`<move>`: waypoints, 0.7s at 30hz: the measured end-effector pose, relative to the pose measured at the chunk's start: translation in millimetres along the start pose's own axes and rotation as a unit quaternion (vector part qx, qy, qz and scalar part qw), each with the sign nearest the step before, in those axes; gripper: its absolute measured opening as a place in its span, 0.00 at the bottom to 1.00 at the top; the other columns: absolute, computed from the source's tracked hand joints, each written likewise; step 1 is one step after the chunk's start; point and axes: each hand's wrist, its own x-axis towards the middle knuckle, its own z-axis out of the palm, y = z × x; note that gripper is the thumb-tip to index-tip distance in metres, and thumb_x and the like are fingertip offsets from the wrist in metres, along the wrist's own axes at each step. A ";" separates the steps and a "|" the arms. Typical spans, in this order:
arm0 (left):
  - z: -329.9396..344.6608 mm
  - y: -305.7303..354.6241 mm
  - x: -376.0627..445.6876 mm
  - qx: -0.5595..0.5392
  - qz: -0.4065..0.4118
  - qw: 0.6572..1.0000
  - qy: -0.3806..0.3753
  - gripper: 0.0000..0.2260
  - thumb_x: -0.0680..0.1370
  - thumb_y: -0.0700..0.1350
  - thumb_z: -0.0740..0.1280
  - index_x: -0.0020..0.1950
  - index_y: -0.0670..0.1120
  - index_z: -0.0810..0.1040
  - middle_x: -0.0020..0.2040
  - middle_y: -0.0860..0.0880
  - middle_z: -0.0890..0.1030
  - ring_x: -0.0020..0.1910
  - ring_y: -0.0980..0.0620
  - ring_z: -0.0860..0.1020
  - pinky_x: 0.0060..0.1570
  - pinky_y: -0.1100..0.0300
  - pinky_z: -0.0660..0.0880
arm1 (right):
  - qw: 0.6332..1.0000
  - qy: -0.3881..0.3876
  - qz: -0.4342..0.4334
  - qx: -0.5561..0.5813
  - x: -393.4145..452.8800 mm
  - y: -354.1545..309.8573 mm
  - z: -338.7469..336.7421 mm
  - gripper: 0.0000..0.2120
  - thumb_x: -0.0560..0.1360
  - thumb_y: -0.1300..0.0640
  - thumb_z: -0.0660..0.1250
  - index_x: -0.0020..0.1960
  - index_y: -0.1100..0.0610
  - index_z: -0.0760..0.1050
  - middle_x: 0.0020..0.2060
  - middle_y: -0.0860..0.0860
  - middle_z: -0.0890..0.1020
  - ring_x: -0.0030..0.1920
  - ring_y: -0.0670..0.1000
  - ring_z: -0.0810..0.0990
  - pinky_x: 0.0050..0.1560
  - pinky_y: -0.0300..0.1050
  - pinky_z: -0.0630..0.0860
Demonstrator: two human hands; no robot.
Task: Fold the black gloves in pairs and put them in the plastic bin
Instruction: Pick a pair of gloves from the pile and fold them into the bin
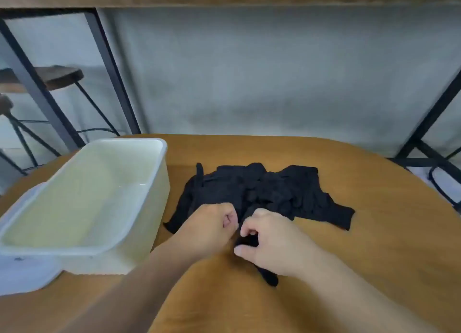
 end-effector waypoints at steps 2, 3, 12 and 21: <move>3.8 -5.3 -13.3 -0.001 -0.047 0.999 -0.019 0.09 0.79 0.43 0.61 0.45 0.53 0.78 0.40 0.57 0.79 0.37 0.60 0.76 0.34 0.68 0.69 | 0.997 -0.042 0.035 -0.055 -10.5 -10.7 15.5 0.25 0.71 0.40 0.69 0.66 0.46 0.71 0.55 0.43 0.69 0.53 0.50 0.74 0.48 0.45 0.75; 7.3 -10.1 -17.9 -0.008 -0.054 0.998 -0.025 0.10 0.79 0.42 0.60 0.45 0.53 0.78 0.41 0.57 0.79 0.39 0.58 0.78 0.35 0.66 0.71 | 0.994 -0.045 0.036 -0.089 -14.7 -12.9 26.1 0.27 0.72 0.42 0.69 0.68 0.47 0.68 0.57 0.45 0.68 0.55 0.51 0.74 0.50 0.46 0.76; 9.6 -28.9 -44.4 -0.091 -0.086 0.992 0.009 0.07 0.79 0.42 0.62 0.49 0.52 0.79 0.43 0.56 0.81 0.40 0.60 0.78 0.39 0.68 0.74 | 0.989 0.118 0.082 -0.037 -8.9 -7.3 42.6 0.08 0.81 0.55 0.57 0.49 0.49 0.75 0.47 0.44 0.77 0.45 0.48 0.77 0.45 0.45 0.77; 6.8 -7.3 -29.3 -0.148 0.018 0.988 0.035 0.28 0.69 0.56 0.75 0.67 0.58 0.70 0.59 0.61 0.73 0.58 0.61 0.72 0.55 0.66 0.70 | 0.943 0.109 0.132 0.287 -3.5 -23.0 -31.9 0.06 0.77 0.56 0.64 0.43 0.55 0.76 0.31 0.45 0.76 0.29 0.46 0.70 0.32 0.41 0.65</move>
